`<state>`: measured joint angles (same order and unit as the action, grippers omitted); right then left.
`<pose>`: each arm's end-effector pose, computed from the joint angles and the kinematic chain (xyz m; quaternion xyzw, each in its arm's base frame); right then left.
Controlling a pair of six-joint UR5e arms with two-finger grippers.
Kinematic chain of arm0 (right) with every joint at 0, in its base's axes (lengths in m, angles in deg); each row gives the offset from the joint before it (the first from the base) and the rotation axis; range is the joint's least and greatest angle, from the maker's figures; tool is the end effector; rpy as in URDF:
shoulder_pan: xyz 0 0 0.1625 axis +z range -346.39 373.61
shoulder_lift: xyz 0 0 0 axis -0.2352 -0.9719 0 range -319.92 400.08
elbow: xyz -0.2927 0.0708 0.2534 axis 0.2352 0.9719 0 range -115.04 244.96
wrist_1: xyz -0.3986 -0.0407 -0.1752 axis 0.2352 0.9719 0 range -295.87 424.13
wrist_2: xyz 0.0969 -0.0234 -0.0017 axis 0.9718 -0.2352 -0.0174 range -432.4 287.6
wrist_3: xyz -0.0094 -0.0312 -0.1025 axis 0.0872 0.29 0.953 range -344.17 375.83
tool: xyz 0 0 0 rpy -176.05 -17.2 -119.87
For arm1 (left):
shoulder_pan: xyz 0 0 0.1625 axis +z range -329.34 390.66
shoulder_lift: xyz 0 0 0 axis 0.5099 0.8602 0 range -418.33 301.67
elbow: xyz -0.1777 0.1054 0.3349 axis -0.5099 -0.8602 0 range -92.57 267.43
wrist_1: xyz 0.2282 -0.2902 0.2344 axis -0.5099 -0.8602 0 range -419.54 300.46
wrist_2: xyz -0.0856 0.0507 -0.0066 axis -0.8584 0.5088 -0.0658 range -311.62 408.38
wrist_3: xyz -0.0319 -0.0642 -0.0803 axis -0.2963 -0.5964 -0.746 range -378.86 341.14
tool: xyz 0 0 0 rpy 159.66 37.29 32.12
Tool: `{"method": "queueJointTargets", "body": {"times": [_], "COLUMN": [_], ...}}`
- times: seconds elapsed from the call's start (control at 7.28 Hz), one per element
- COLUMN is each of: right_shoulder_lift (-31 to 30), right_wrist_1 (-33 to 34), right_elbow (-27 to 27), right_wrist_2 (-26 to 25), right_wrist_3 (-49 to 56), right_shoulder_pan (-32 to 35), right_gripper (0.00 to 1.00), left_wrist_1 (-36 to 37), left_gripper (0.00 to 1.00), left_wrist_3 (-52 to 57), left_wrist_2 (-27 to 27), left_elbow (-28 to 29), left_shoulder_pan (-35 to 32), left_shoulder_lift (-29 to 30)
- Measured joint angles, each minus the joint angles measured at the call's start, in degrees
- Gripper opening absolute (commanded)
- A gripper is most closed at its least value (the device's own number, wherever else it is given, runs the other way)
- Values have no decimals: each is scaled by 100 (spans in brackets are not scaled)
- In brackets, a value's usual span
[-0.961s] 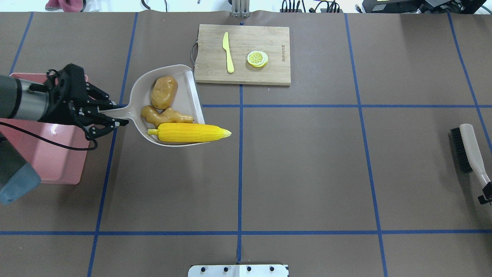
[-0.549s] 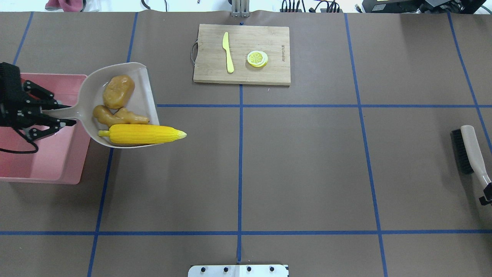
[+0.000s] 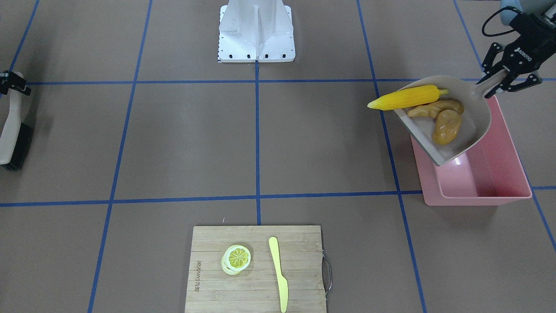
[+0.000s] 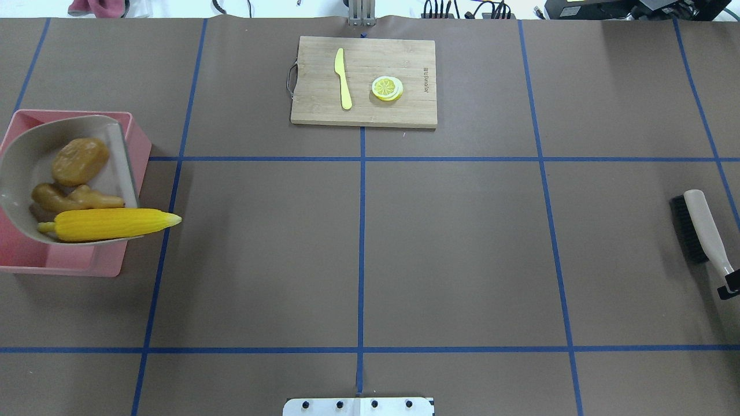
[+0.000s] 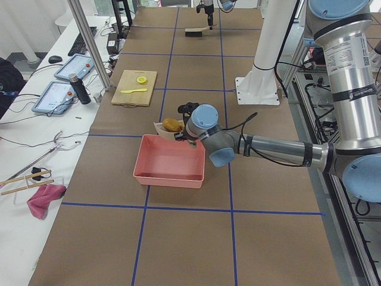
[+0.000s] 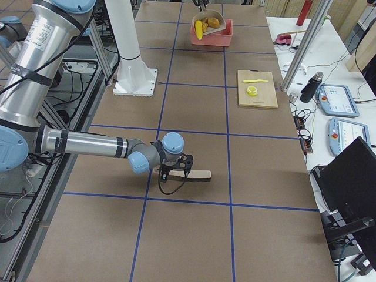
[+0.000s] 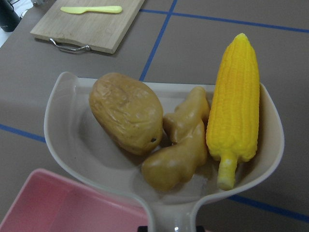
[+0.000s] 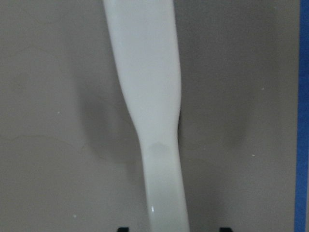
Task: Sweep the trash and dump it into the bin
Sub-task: 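Lift the loaded dustpan with the left gripper and carry it over the pink bin, then tilt the dustpan with the left gripper to dump the items into the bin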
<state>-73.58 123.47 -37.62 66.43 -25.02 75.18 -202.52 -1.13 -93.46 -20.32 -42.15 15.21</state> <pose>-0.1293 -0.3489 0.6363 -0.1041 -0.4231 0.0272 0.8997 0.0769 -0.4129 0.4885 0.4121 0.3871 0.4304 0.7037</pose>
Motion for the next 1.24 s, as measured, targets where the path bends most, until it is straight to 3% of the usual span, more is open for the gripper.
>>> {"method": "queueJointTargets", "body": {"times": [0.41, 0.69, 0.96, 1.24], "right_shoulder_lift": [-96, -171, 126, 653], "right_wrist_1": [50, 778, 2341, 3363], "right_elbow": [-225, -319, -320, -313], "right_wrist_2": [222, 123, -167, -952], "right_wrist_3": [218, 1354, 3159, 4226], "right_shoulder_pan": [649, 1275, 2308, 2607], "right_gripper": [100, 100, 100, 100], "left_wrist_1": [87, 490, 682, 739], "left_gripper": [0, 0, 0, 0], "left_wrist_3": [1363, 2445, 2879, 2955], "left_wrist_2": [-661, -817, -397, 175], "left_elbow": [1194, 1752, 1500, 1007], "left_shoulder_pan": [-1465, -2102, -2212, -2171], "left_shoulder_lift": [-160, -58, -3, -2]}}
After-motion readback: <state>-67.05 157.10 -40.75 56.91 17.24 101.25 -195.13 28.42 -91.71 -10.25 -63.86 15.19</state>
